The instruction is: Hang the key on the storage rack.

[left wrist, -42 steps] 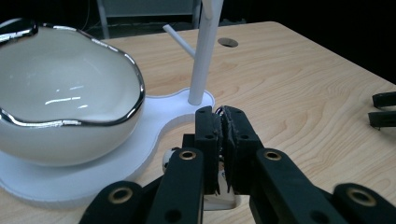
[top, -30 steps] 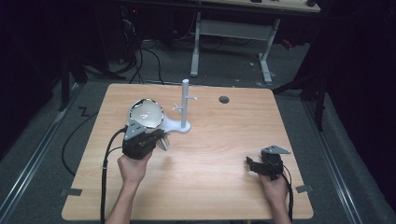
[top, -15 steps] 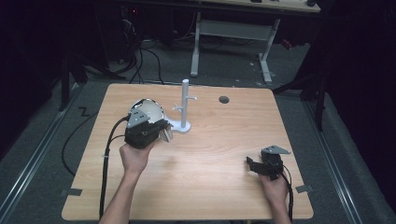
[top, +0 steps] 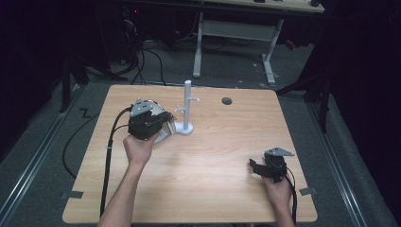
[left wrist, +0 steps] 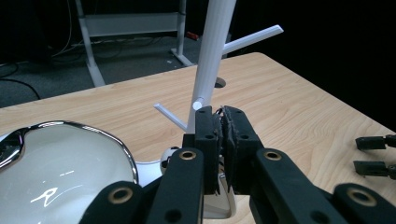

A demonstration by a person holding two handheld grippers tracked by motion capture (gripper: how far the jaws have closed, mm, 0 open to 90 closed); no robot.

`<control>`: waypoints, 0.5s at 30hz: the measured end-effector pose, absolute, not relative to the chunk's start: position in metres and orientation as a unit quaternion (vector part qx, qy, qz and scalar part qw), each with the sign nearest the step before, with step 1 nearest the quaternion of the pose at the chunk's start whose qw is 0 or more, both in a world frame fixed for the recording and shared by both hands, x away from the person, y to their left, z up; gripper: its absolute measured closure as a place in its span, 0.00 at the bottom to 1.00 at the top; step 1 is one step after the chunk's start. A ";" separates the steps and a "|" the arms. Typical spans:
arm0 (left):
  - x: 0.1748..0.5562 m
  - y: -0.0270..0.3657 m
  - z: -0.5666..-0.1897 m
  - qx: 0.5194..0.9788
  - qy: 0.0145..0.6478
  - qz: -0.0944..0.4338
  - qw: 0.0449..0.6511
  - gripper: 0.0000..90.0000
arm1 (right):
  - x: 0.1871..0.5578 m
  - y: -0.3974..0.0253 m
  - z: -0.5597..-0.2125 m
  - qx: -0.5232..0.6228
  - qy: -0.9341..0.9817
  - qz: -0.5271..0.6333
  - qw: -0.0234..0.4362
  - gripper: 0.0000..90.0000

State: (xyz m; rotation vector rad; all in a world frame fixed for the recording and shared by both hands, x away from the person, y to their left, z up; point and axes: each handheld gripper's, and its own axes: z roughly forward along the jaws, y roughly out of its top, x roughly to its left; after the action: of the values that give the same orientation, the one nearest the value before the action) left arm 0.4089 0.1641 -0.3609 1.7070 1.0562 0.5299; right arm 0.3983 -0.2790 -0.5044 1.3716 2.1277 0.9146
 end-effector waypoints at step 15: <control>0.433 0.157 -0.356 0.714 0.445 0.224 0.493 0.95 | 0.398 -0.279 -0.504 0.496 0.771 0.332 0.223 0.32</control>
State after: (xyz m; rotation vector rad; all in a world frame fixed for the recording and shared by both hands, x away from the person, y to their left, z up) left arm 0.4330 0.1571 -0.3559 1.7316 1.0791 0.5433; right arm 0.3982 -0.2792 -0.5044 1.3703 2.1289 0.9157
